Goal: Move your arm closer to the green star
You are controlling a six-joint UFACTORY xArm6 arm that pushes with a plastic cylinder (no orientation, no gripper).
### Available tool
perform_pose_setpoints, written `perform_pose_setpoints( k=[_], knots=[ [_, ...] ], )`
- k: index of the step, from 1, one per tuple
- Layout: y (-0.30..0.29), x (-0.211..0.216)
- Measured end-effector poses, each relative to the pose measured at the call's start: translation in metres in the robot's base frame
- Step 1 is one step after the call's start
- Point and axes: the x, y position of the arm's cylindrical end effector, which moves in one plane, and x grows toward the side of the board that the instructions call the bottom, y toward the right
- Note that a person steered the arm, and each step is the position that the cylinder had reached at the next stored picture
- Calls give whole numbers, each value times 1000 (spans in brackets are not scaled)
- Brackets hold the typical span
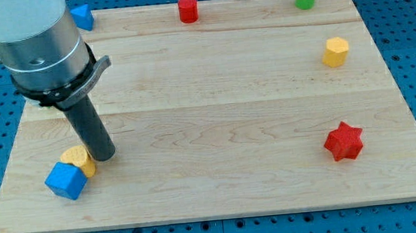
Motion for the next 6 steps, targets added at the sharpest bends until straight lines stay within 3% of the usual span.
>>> perform_pose_setpoints(
  k=[1, 3, 4, 5, 6],
  knots=[
    [29, -50],
    [9, -161],
    [-64, -185],
    [-148, -181],
    [-144, -165]
  ],
)
